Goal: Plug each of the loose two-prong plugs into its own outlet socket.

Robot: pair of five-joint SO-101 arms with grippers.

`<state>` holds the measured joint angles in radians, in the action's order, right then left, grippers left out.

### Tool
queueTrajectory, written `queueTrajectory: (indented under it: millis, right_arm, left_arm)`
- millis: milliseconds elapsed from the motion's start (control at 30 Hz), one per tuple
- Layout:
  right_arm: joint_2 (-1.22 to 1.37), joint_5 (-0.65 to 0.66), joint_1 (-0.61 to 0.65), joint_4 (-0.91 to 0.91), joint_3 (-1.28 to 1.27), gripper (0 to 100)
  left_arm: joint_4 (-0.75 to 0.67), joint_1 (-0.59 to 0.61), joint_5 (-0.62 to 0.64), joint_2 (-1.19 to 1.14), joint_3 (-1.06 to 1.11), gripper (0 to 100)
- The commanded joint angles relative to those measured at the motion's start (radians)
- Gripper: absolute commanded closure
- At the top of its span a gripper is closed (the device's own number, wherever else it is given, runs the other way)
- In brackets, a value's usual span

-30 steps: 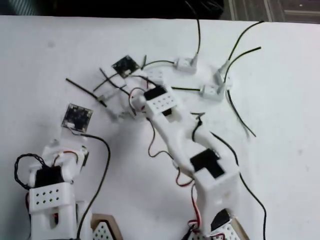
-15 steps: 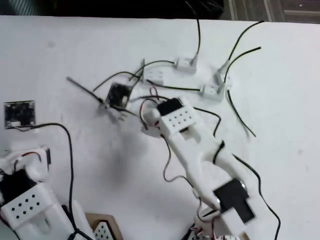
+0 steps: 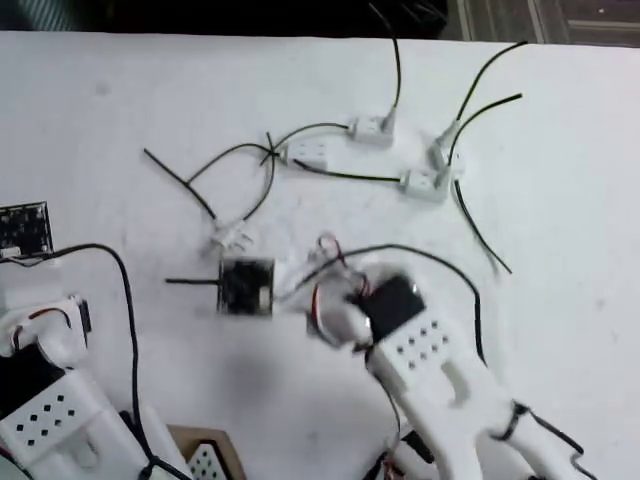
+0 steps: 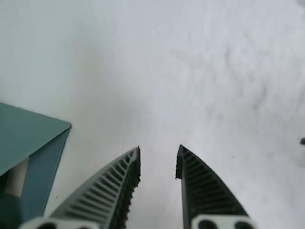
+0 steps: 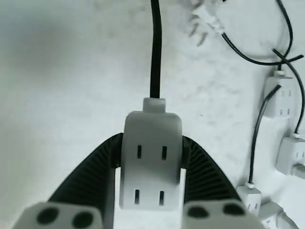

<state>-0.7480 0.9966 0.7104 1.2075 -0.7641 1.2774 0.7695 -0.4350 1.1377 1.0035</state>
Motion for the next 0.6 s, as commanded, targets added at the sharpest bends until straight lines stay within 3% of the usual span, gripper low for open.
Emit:
queueTrajectory:
  millis: [0, 200, 367, 567]
  right_arm:
    - [-0.053, 0.055, 0.041, -0.048, -0.106, 98.1]
    - [0.036, 0.19, 0.033, -0.236, -0.213, 98.1]
    - [0.208, 0.292, 0.033, -0.371, -0.212, 98.1]
    - [0.371, 0.31, 0.038, -0.536, -0.21, 97.5]
  left_arm:
    - [-0.003, 0.008, 0.009, 0.015, 0.012, 86]
    - [-0.015, 0.005, 0.009, 0.015, 0.081, 86]
    - [-0.11, 0.005, 0.011, 0.015, 0.201, 86]
    - [-0.135, 0.002, 0.011, 0.013, 0.247, 86]
